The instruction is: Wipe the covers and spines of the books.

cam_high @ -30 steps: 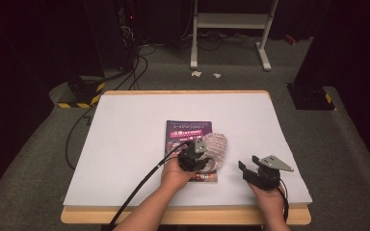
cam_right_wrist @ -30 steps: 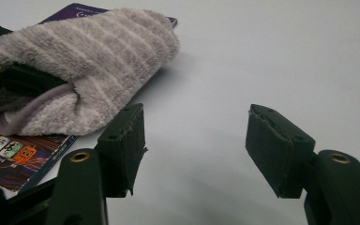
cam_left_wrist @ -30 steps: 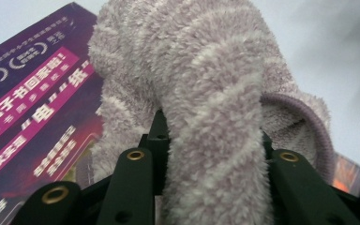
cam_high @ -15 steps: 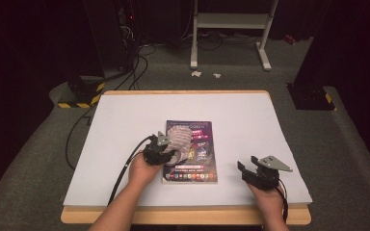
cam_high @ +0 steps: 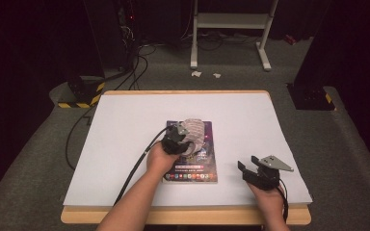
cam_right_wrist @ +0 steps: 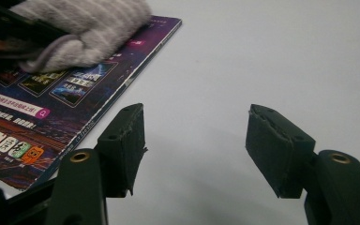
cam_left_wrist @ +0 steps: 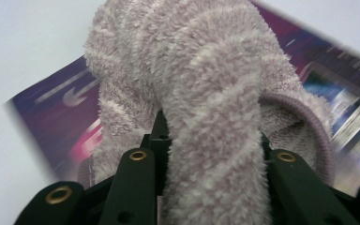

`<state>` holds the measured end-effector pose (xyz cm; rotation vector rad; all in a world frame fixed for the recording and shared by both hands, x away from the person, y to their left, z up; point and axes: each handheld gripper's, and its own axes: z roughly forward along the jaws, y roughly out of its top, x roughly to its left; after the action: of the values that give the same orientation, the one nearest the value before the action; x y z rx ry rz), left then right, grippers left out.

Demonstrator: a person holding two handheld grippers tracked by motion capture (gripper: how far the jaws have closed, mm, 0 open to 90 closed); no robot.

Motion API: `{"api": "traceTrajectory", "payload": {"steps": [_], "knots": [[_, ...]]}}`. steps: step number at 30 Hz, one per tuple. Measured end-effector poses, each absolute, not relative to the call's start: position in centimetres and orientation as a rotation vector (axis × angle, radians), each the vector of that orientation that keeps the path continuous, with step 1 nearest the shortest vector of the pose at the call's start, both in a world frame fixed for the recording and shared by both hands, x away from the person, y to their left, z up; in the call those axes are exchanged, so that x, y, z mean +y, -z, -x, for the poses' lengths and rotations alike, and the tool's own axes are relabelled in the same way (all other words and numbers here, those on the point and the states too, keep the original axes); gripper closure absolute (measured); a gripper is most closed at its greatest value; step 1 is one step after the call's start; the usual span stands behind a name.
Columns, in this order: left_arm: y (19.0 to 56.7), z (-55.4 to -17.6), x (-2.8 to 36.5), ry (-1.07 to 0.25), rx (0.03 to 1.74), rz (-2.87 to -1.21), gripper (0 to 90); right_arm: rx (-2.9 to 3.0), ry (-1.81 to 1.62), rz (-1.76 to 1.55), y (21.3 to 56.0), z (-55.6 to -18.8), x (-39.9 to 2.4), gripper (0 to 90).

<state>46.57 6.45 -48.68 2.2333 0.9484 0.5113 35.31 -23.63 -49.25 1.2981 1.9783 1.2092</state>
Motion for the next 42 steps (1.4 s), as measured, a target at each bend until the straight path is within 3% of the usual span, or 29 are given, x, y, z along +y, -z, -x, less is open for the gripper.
{"api": "traceTrajectory", "payload": {"steps": [5, 9, 14, 21, 27, 33, 42], "knots": [[48.7, -46.6, 3.0, -0.464, 0.905, -2.219, 66.3, 1.985, -1.209, -1.297, 49.3, -35.4, -23.5, 37.9], [48.8, -46.7, 2.5, -0.455, 0.902, -2.206, 66.2, 1.989, -1.209, -1.292, 49.4, -35.4, -23.5, 37.9], [49.0, -46.5, 5.3, -0.466, 0.935, -2.192, 66.1, 1.985, -1.211, -1.297, 49.3, -35.4, -23.6, 37.9], [48.7, -45.5, 11.9, -0.557, 1.029, -2.198, 66.2, 1.975, -1.207, -1.308, 49.3, -35.2, -23.7, 37.9], [48.7, -45.3, 14.1, -0.57, 1.076, -2.179, 66.2, 1.976, -1.196, -1.303, 49.3, -35.2, -23.5, 38.0], [48.7, -46.1, 11.9, -0.573, 1.08, -2.182, 66.2, 1.975, -1.203, -1.302, 49.3, -35.2, -23.6, 38.0], [48.7, -47.1, 4.2, -0.499, 0.94, -2.223, 66.2, 1.981, -1.215, -1.3, 49.3, -35.3, -23.5, 38.0]]}}
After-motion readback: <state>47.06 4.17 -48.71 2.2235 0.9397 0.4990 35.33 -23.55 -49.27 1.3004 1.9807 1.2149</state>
